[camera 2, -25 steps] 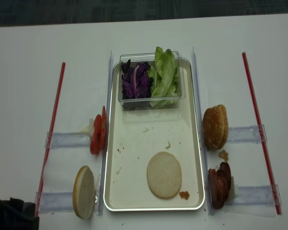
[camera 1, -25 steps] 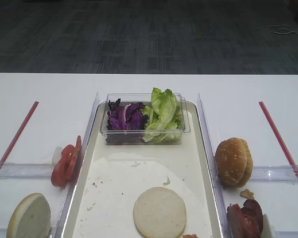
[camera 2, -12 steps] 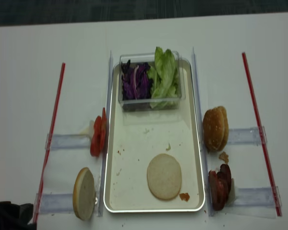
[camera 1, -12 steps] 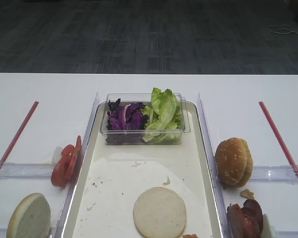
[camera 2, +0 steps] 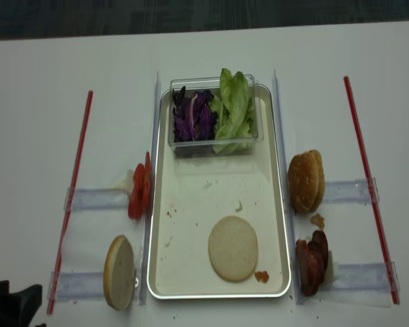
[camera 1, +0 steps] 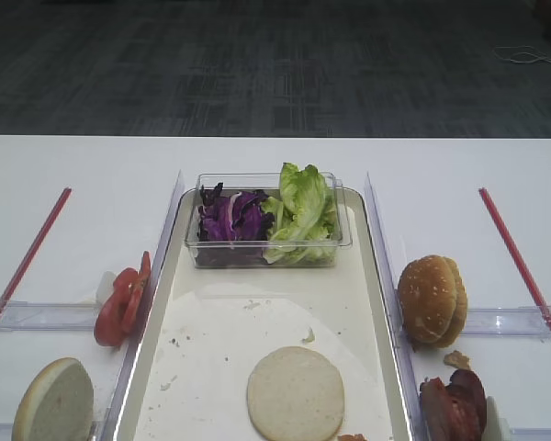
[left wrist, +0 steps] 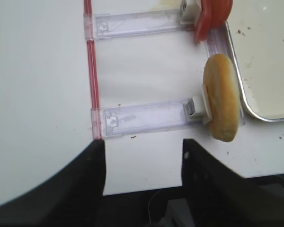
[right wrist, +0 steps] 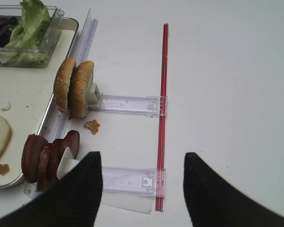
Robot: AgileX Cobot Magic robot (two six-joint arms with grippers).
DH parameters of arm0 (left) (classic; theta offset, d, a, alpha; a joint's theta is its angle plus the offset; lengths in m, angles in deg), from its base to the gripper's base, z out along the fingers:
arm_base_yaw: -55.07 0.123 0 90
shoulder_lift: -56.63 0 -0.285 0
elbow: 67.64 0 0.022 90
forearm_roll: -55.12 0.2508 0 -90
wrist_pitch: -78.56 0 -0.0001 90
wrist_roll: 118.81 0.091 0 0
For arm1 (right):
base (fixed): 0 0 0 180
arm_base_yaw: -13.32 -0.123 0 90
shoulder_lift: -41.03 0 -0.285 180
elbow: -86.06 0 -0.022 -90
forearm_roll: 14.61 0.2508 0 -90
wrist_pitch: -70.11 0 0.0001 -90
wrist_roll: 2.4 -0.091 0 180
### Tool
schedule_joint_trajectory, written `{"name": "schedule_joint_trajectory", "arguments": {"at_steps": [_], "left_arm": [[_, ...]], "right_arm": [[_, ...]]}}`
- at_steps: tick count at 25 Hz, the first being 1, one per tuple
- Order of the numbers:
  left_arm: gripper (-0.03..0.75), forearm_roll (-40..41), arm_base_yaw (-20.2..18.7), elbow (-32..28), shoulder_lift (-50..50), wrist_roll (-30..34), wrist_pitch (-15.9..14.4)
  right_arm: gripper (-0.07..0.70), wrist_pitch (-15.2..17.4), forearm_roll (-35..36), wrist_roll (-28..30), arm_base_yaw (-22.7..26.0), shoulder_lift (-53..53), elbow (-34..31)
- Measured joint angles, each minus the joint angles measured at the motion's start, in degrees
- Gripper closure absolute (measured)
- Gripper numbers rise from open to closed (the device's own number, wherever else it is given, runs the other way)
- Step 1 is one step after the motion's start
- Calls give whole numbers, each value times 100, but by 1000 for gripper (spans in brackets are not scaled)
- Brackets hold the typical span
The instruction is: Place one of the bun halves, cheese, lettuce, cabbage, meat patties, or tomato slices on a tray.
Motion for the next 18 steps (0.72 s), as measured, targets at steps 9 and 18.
{"name": "schedule_joint_trajectory", "arguments": {"at_steps": [9,18], "left_arm": [[366,0,0,0,735,13,-25],[366,0,0,0,1256,13,-53]], "right_arm": [[223,0,0,0,0,0,0],[223,0,0,0,0,0,0]]}}
